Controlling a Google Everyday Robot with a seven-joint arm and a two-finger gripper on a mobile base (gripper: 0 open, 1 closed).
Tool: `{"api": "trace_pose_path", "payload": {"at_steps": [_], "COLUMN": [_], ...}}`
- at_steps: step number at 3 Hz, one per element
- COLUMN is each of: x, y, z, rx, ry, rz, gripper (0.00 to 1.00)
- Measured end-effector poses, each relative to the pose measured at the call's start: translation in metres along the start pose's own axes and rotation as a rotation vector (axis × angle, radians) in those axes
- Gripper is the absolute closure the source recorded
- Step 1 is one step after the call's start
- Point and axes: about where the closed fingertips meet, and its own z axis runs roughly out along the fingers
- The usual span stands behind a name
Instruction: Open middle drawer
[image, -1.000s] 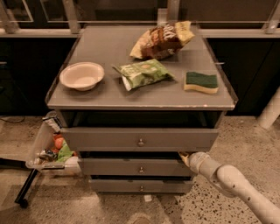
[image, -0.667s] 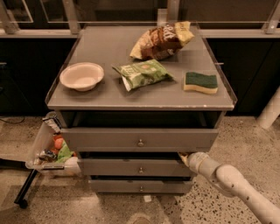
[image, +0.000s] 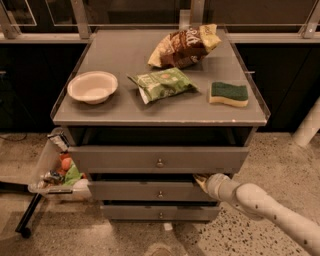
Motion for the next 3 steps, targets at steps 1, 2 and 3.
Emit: {"api": "trace_pose_path", "payload": {"at_steps": [1, 2, 3], "x": [0.004, 0.023, 0.025], "y": [0.011, 0.025, 0.030], "z": [-0.004, -0.016, -0.023], "rx": [-0.026, -0.052, -0.062], "ry": [0.060, 0.156, 0.188], "rz": [-0.006, 0.014, 0.027], "gripper": [1.00, 1.00, 1.00]}}
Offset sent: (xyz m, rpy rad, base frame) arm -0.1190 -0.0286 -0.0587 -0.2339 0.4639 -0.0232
